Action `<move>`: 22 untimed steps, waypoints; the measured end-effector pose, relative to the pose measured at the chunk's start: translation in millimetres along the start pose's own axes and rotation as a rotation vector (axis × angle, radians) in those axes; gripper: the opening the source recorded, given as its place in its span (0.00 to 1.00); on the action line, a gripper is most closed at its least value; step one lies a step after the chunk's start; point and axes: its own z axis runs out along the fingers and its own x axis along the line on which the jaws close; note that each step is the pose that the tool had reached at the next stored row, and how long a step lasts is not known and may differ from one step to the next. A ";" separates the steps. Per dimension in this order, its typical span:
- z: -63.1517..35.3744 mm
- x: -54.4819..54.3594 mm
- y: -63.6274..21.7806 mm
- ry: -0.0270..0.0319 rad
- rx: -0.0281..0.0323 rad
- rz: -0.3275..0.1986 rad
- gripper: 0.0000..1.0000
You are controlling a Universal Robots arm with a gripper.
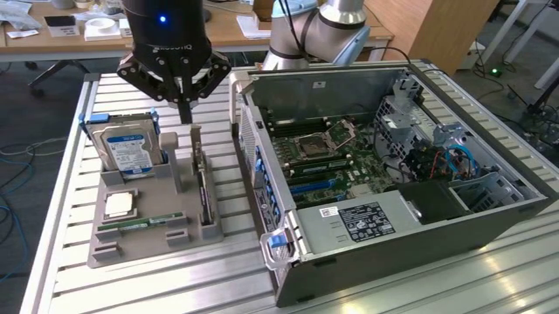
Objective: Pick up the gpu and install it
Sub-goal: 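Reach for the gpu, then pick up the gpu and move the gpu toward the slot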
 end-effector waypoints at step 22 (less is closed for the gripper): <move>-0.1 4.3 -3.0 0.0000 -0.0001 0.000 0.11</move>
